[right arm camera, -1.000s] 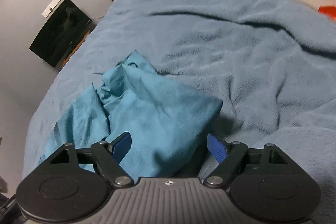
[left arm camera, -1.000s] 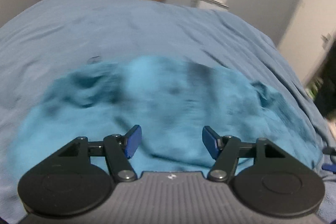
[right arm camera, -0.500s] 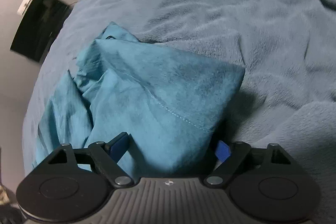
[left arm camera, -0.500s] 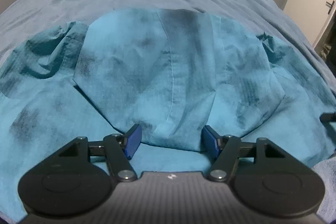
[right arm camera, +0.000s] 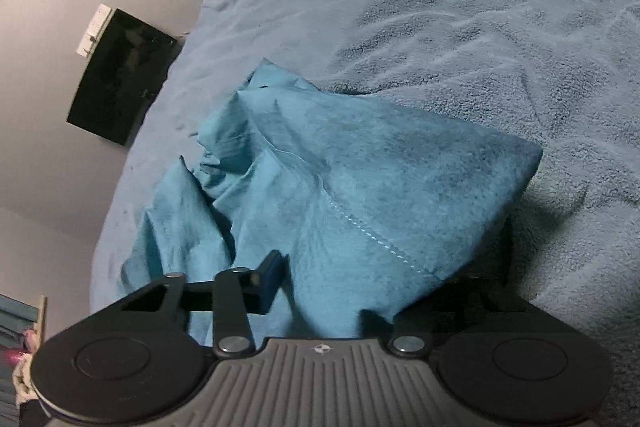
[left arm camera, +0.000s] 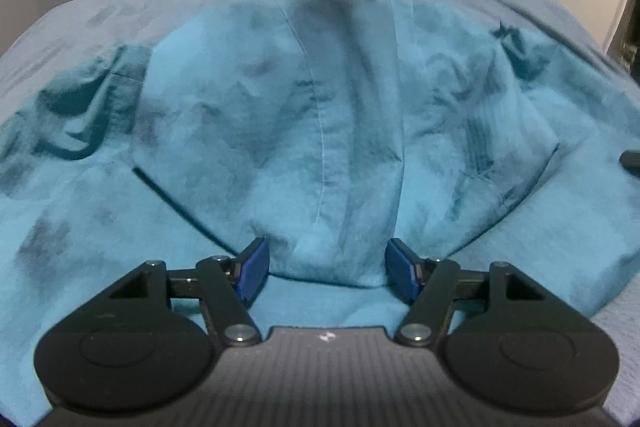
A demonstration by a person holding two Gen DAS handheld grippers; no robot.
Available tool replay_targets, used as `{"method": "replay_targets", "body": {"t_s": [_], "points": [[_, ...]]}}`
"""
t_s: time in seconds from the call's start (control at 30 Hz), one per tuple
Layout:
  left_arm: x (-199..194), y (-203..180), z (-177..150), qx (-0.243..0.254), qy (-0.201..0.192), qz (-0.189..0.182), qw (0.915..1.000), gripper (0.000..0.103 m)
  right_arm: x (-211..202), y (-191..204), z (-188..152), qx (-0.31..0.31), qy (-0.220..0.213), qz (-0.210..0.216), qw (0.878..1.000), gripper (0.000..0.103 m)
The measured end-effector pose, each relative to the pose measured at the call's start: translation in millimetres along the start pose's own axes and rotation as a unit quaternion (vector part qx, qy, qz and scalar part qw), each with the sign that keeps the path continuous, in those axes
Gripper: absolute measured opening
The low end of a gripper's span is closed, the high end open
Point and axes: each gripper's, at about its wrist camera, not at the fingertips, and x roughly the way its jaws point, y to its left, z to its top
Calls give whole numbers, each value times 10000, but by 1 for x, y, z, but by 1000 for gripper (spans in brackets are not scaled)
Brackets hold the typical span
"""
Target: Fold large clothes
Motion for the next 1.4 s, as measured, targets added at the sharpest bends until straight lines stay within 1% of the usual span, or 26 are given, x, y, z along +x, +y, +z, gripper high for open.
{"method": "replay_targets", "body": {"t_s": [0.03, 0.07, 0.1, 0.13, 0.17, 0.23, 0.27, 0.3, 0.37, 0.43, 0.5, 0.57, 0.63, 0.67, 0.73, 0.8, 0.9, 0.93, 1.0, 1.07, 1.13, 1.2, 1.27, 1.33, 1.4], "points": [[-7, -3, -2, 108, -67, -18, 9999, 63, -1, -1, 1, 42, -5, 27, 10000, 40], [-13, -8, -5, 338, -120, -8, 9994, 63, -3, -3, 1, 73, -11, 62, 10000, 37], [-15, -14, -10, 515, -133, 61, 9986, 63, -5, -2, 1, 91, -18, 90, 9999, 36], [-13, -19, -13, 666, -69, 125, 9977, 61, -7, -2, 1, 99, -46, 121, 9999, 35], [-9, -22, -15, 745, 26, 138, 9971, 59, -10, 0, 1, 59, -91, 191, 9998, 32], [-1, -22, -16, 727, 198, 131, 9971, 59, -15, -1, -2, -168, -164, 262, 9994, 29], [2, -21, -17, 716, 238, 129, 9971, 59, -17, 0, -2, -298, -191, 287, 9990, 25], [4, -21, -18, 712, 253, 133, 9970, 59, -19, 2, -2, -445, -218, 313, 9983, 22], [0, -23, -18, 734, 189, 168, 9970, 59, -21, 6, -1, -616, -248, 349, 9972, 20], [-15, -22, -15, 706, -8, 133, 9974, 60, -22, 6, 1, -654, -253, 343, 9969, 20], [-36, -19, -7, 572, -391, 31, 9976, 60, -23, 1, 3, -476, -204, 359, 9980, 20], [-53, -13, 12, 374, -824, -15, 9959, 60, -26, -2, 4, -337, -173, 393, 9985, 20], [-55, -8, 36, 150, -1081, 15, 9940, 61, -27, -2, 2, -339, -197, 441, 9983, 20], [-50, -6, 47, 47, -1083, 37, 9941, 61, -30, 0, 1, -390, -225, 455, 9979, 20], [-27, -2, 70, -101, -1000, 186, 9948, 60, -30, 3, -1, -504, -266, 449, 9974, 21], [1, 3, 88, -293, -898, 373, 9948, 60, -29, 2, -1, -551, -254, 414, 9973, 25], [41, 12, 110, -715, -672, 543, 9937, 60, -25, -2, 2, -506, -181, 458, 9975, 33], [51, 11, 114, -709, -672, 653, 9931, 60, -23, -2, 3, -527, -158, 453, 9975, 34], [68, 3, 120, -520, -688, 988, 9914, 60, -19, -1, 3, -579, -113, 464, 9972, 38], [84, -4, 123, -305, -669, 1241, 9895, 60, -11, 0, 3, -584, -46, 506, 9970, 38], [100, -9, 123, -176, -633, 1407, 9879, 60, -4, -3, 4, -511, 18, 555, 9971, 38], [112, -7, 119, -168, -510, 1467, 9877, 60, 3, -5, 5, -458, 70, 587, 9972, 39], [120, -8, 112, -175, -526, 1511, 9870, 60, 12, -6, 4, -503, 47, 535, 9973, 39], [121, -16, 106, 125, -602, 1598, 9852, 60, 18, -7, 5, -463, 72, 540, 9974, 41], [111, -15, 105, 149, -677, 1468, 9867, 60, 22, -8, 6, -417, 110, 553, 9975, 42]]}}
